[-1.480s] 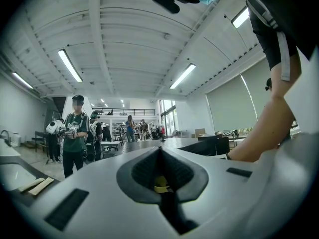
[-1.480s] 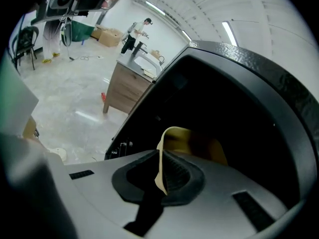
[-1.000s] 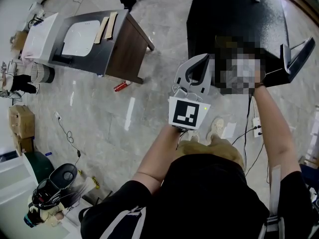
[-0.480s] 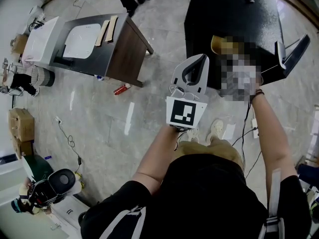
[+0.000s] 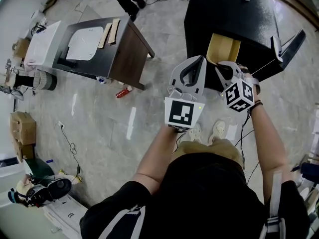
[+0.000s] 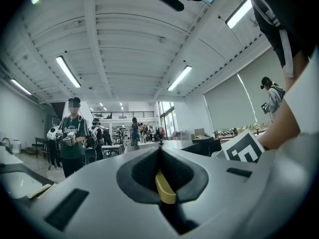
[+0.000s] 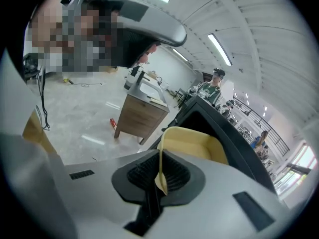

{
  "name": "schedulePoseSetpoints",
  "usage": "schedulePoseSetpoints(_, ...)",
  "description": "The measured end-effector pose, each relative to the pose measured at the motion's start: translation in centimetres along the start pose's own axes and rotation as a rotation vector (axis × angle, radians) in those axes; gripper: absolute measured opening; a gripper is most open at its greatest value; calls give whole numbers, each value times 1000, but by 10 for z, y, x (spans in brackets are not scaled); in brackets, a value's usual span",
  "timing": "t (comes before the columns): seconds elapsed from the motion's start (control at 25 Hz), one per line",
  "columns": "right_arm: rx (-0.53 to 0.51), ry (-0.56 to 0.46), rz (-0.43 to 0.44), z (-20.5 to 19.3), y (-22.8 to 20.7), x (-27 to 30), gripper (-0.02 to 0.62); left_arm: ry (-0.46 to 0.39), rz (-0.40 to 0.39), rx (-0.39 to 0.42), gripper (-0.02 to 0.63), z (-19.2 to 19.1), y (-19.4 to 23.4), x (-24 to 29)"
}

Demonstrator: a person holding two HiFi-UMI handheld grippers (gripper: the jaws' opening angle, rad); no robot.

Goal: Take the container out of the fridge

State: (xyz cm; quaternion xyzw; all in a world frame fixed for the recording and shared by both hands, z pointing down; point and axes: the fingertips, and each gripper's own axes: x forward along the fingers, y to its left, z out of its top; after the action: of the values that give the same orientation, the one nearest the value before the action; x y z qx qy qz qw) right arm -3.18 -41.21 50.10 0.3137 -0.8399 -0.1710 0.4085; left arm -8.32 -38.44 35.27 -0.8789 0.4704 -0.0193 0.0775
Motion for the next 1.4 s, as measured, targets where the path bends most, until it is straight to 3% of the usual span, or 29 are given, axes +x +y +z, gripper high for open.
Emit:
schedulePoseSetpoints(0.16, 41, -32, 6, 12, 14, -16, 46, -36, -4, 20, 23, 9, -2, -9)
schedulePoseSetpoints(0.44, 131, -118, 7, 38, 28, -44, 46, 19, -6, 1, 23, 8, -4, -22)
schedulePoseSetpoints(0.84, 254, -208, -10, 62, 33, -83, 46, 5, -34, -8, 23, 19, -12, -25)
schedulePoseSetpoints(1.4, 415, -386, -220, 86, -23, -148, 46, -49, -87, -18, 23, 46, -39, -12)
